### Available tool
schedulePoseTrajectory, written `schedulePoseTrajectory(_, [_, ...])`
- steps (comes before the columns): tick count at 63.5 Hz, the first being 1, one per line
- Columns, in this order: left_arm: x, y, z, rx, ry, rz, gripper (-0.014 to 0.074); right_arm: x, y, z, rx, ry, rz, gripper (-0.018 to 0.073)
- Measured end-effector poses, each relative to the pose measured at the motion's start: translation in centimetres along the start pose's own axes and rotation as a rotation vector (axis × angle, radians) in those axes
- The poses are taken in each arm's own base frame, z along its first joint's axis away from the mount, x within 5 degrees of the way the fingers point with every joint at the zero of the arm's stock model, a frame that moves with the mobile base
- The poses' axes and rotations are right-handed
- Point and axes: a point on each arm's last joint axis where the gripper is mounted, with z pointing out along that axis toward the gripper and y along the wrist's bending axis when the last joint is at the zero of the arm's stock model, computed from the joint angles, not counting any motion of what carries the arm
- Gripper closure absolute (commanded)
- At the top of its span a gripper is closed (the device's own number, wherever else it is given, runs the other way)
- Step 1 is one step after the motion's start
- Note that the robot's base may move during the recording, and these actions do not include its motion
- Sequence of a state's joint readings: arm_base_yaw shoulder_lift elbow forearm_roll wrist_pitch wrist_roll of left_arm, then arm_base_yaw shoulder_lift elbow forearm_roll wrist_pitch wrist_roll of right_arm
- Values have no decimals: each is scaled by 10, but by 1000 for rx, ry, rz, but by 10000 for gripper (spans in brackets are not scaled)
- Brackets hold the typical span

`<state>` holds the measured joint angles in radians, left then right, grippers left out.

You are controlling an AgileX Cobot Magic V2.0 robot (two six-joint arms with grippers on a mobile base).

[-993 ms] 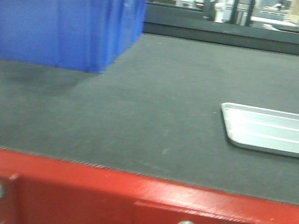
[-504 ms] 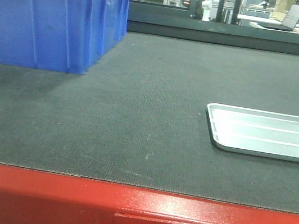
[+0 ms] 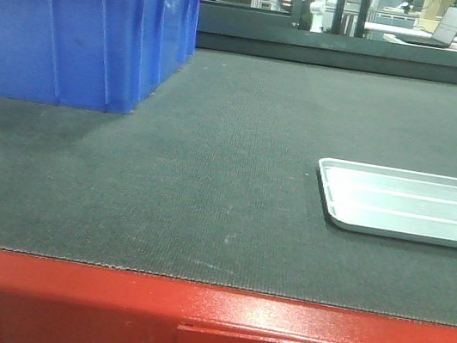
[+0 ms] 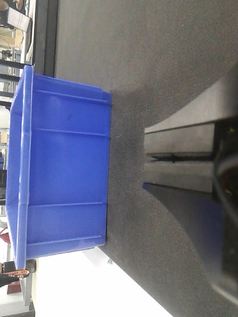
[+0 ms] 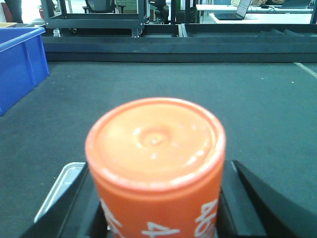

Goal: Grab orange capacitor from left shelf to right conveyor
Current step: 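Move the right gripper with the cylinder above the silver tray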

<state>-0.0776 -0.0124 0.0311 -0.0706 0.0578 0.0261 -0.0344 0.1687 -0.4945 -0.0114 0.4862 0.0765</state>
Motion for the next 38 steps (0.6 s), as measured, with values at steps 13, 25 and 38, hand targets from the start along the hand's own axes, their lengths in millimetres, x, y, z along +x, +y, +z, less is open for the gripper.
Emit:
schedulePoseTrajectory(13, [0,0,0,0,0,0,723,0,0,0,0,0,0,354])
schedulePoseTrajectory(25, [0,0,0,0,0,0,723,-4,0,13,1,18,0,354])
schedulePoseTrajectory(38, [0,0,0,0,0,0,723,-28,8,68,-46,48,-6,354])
